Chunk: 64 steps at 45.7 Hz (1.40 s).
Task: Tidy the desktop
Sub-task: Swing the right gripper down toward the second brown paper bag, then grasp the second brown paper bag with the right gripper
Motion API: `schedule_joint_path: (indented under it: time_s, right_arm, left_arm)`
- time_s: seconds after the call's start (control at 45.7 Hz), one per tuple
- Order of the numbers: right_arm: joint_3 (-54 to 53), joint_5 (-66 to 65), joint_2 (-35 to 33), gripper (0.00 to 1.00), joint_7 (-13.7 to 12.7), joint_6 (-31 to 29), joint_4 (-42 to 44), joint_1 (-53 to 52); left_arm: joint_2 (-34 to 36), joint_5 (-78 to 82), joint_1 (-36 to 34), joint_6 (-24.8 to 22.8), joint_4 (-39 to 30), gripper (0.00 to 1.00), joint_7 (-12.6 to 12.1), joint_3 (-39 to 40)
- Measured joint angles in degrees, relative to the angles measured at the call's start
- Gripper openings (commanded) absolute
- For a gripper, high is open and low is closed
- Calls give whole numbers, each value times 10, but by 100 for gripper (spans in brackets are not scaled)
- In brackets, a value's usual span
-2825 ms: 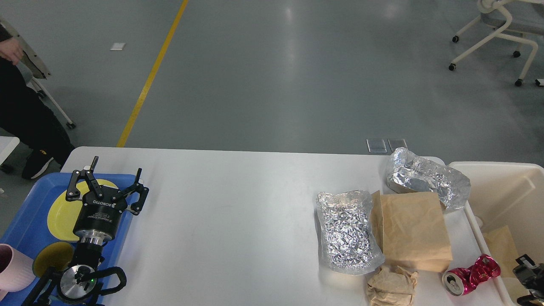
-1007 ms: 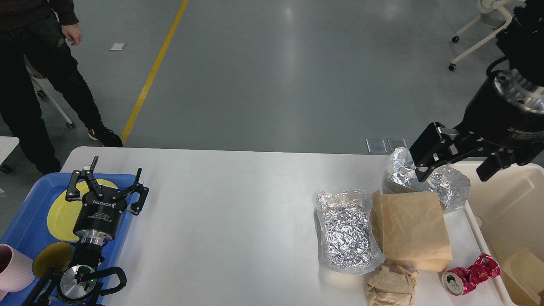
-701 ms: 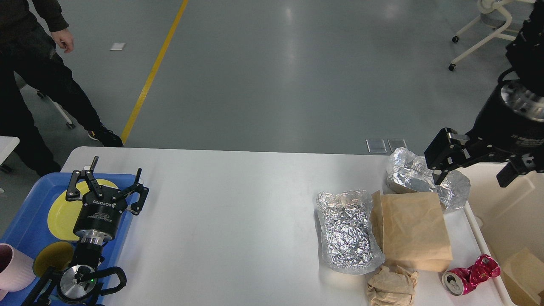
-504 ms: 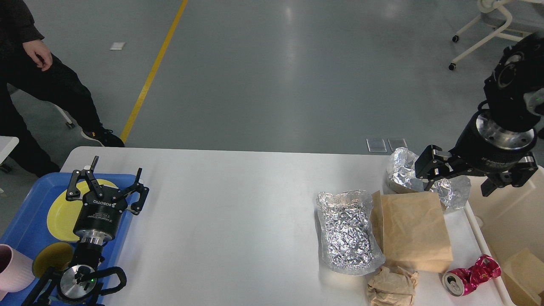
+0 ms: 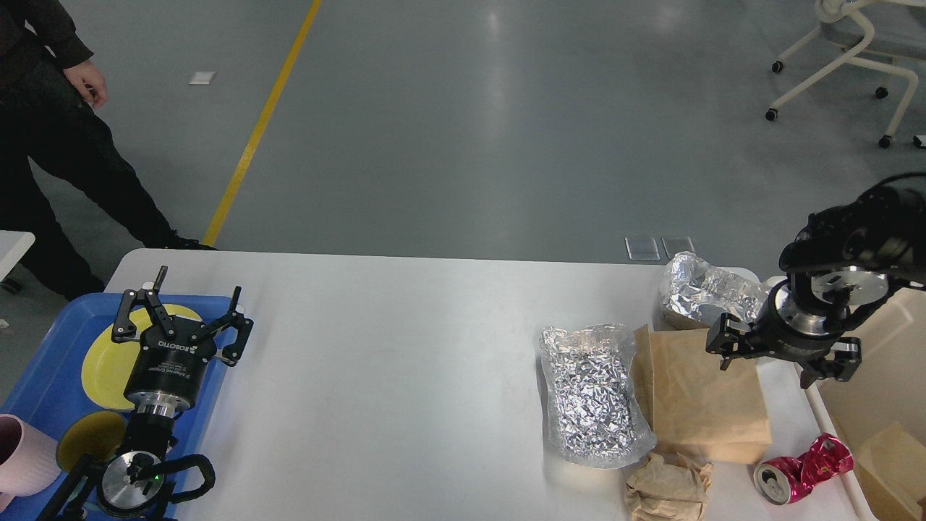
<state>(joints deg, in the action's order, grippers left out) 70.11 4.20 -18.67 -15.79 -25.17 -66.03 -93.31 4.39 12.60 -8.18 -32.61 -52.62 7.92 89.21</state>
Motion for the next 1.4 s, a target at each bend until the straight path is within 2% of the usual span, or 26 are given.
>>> schedule_joint_path:
  time_s: [0.066, 0.131, 0.394, 0.482, 0.591, 0.745, 0.788, 0.832, 0.876, 0.942, 0.985, 1.139, 1.401]
  right_arm:
    - [-17, -2, -2, 98, 5, 3, 45, 45]
    - [-28, -4, -8, 98, 21, 3, 87, 83]
    - [-33, -6, -24, 99, 152, -2, 163, 152]
    - [-33, -7, -24, 99, 182, -4, 163, 155]
    - [-33, -8, -22, 99, 194, -4, 163, 162]
    - [-33, -8, -13, 98, 190, 10, 166, 180]
    - [-33, -8, -3, 97, 189, 29, 167, 195]
    - [-33, -8, 6, 88, 188, 51, 167, 202]
    - [-33, -7, 15, 75, 188, 74, 168, 210]
    - [-33, -6, 22, 49, 185, 93, 167, 216]
    - [-34, -4, 25, 35, 182, 99, 166, 218]
    - [-39, -3, 33, 1, 171, 108, 163, 222]
    - [-40, -6, 43, 0, 148, 116, 162, 231]
  left_arm:
    - [0, 0, 0, 0, 0, 96, 0, 0]
    - [0, 0, 0, 0, 0, 96, 0, 0]
    - [0, 0, 0, 0, 0, 96, 0, 0]
    - [0, 0, 0, 0, 0, 96, 0, 0]
    - [0, 0, 0, 0, 0, 96, 0, 0]
    - [0, 0, 0, 0, 0, 96, 0, 0]
    - [0, 0, 0, 0, 0, 96, 0, 0]
    - [0, 0, 0, 0, 0, 96, 0, 0]
    - [0, 0, 0, 0, 0, 96, 0, 0]
    - [0, 0, 0, 0, 0, 96, -1, 0]
    - [0, 0, 0, 0, 0, 96, -1, 0]
    - [0, 0, 0, 0, 0, 96, -1, 0]
    - [0, 0, 0, 0, 0, 96, -1, 0]
